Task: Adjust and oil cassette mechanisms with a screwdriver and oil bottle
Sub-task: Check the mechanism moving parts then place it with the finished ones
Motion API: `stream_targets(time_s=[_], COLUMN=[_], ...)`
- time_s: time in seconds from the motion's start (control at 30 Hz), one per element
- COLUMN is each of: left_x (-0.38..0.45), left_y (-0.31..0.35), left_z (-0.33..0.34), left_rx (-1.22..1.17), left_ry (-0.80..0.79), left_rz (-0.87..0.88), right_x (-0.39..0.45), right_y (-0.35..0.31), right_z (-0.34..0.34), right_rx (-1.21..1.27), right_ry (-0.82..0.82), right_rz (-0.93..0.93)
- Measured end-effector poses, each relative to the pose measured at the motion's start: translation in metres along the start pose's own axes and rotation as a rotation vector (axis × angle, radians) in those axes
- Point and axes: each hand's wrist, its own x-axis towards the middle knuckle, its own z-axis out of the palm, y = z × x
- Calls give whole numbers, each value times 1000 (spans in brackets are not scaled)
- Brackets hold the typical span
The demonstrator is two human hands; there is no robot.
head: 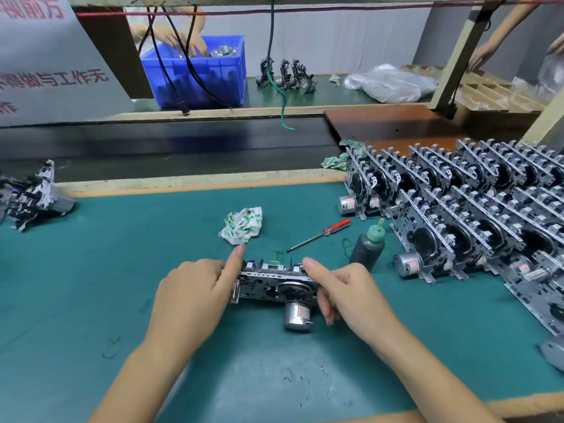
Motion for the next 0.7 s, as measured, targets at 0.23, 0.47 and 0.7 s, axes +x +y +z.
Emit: stream_targets(time_s=[0.23,0.47,0.7], left_x=[-5,-4,-2], left_y=[10,21,17], left_z=[-6,10,13], left_rx=[36,-369,-467], left_ry=[202,66,91], left_rz=[236,470,452], right_x=[2,10,13], right_y=[9,18,17], right_z=[-5,4,6], right_rx=[-441,-174,74], right_ry=[226,-42,-93], right_rz=[-234,-350,-307])
